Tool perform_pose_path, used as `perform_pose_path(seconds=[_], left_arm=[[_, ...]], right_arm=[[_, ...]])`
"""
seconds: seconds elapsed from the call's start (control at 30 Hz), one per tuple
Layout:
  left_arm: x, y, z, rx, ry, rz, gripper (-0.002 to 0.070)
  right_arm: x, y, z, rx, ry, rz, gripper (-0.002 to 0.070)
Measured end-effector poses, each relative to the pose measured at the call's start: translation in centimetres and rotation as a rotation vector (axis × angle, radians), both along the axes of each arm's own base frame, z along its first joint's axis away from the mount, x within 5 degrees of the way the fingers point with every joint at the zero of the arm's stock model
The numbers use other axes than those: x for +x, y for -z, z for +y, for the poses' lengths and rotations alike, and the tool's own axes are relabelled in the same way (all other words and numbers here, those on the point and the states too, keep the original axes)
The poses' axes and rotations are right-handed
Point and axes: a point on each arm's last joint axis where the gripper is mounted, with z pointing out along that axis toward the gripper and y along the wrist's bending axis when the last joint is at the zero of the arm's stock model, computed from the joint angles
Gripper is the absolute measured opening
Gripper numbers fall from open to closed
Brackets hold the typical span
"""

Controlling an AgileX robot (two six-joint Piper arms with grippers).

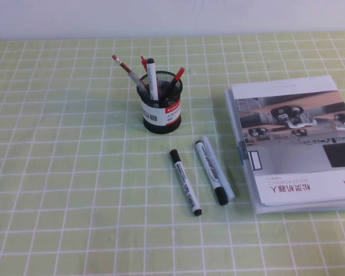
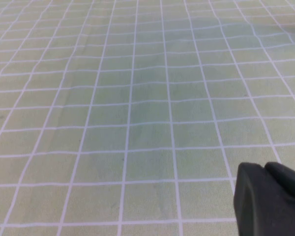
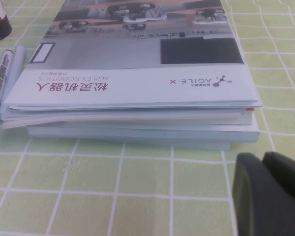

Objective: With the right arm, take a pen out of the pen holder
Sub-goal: 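Take a marker out of the pen holder and lay it on the table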

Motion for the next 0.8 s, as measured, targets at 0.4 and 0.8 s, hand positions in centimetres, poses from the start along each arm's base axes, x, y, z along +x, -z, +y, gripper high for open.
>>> perform_pose_path(seconds=[0.4, 0.8], left_arm=[[0.0, 0.0, 0.0, 0.0, 0.0, 0.0, -0.0006], [0.0, 0.0, 0.0, 0.0, 0.0, 0.0, -0.0006]], right_arm=[[0.0, 0.0, 0.0, 0.0, 0.0, 0.0, -0.0013], [0.2, -0.84, 0.17, 0.117, 0.012, -0.08, -0.0013]])
